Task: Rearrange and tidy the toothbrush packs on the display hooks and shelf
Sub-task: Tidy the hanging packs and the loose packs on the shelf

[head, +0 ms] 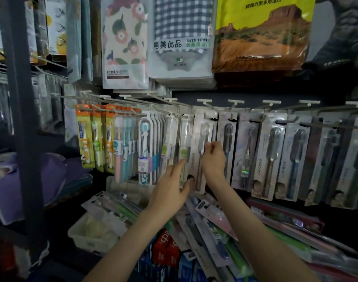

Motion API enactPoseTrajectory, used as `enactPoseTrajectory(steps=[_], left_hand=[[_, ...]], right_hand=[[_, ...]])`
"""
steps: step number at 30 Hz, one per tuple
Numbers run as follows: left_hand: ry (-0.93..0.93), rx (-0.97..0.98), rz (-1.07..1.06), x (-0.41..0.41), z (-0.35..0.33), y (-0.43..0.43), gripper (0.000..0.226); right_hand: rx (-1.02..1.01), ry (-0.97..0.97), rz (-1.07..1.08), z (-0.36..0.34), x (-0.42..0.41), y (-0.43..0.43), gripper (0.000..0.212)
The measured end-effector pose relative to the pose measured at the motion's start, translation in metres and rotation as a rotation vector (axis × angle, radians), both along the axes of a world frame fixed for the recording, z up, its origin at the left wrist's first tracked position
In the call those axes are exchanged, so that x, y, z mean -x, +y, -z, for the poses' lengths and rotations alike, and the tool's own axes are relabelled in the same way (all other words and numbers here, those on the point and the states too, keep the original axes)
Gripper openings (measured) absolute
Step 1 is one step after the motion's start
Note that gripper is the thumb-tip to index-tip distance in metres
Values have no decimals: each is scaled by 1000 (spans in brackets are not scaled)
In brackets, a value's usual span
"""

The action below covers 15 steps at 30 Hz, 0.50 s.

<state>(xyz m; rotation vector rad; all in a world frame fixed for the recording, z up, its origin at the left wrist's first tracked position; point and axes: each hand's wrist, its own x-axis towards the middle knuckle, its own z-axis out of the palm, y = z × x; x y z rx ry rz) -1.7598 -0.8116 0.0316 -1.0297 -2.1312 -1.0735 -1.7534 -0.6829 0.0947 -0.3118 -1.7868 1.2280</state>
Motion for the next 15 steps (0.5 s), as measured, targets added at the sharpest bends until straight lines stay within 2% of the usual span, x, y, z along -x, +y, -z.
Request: enactPoseTrajectory(steps=[7, 9, 12, 15], left_hand=[[46, 163, -96, 10, -2, 42, 69], [34, 201, -102, 15, -2, 54, 70], [19, 227, -68, 23, -1, 68, 73], [-38, 180, -16, 24, 0, 76, 67]], right_hand=[[-44, -161, -61, 35, -11, 30, 31], [-104, -251, -60, 50, -9, 40, 40], [-178, -400, -126, 59, -8, 46, 64], [-117, -400, -297, 60, -11, 44, 76]])
